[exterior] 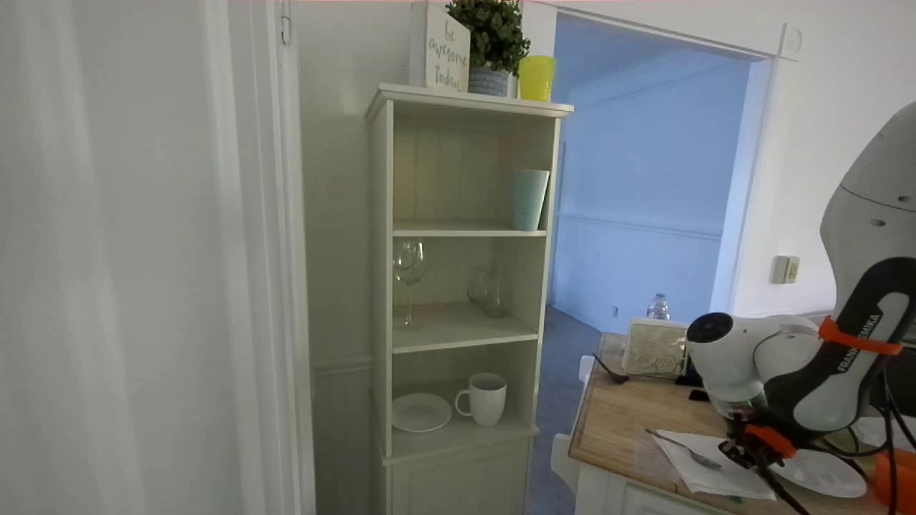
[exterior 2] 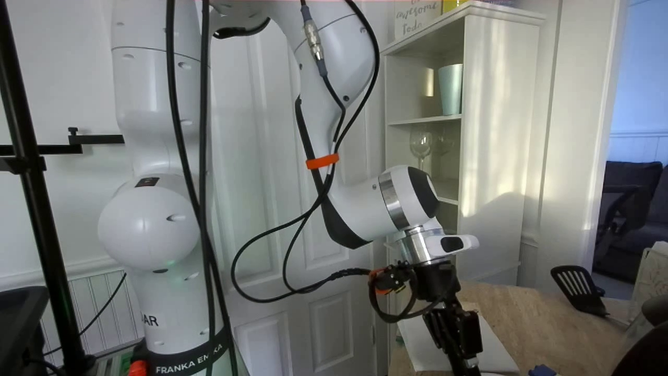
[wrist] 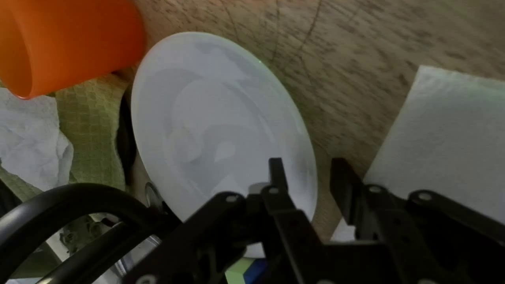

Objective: Pick up the white plate on the table and place it in the bottom shelf of the cabinet

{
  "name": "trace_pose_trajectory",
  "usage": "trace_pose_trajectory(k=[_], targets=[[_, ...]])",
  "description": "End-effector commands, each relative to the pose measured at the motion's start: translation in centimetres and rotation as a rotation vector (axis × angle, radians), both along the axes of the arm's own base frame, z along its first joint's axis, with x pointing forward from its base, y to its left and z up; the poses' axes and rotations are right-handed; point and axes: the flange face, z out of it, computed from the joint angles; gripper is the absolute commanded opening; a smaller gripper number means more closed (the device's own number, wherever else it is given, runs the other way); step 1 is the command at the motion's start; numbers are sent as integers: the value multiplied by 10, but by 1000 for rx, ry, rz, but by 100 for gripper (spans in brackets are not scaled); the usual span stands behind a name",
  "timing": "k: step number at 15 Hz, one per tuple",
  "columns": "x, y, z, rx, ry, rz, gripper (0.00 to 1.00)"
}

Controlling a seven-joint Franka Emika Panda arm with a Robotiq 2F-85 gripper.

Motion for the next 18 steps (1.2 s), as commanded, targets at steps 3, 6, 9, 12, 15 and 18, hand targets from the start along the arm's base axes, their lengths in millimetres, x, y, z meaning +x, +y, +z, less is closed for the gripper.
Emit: trace_pose_trajectory(k=[3,6,9,12,15,18], targets=[[-5,-13,-7,-21,12,8,33],[-5,-15,-8,-46,27,33,35],[-5,-15,-8,-75,47,65,36],[-6,-14,-12,-114,84,110,30],[-8,-14,-15,-143,109,141,16],[-7,-14,-15,-169,119,152,1]])
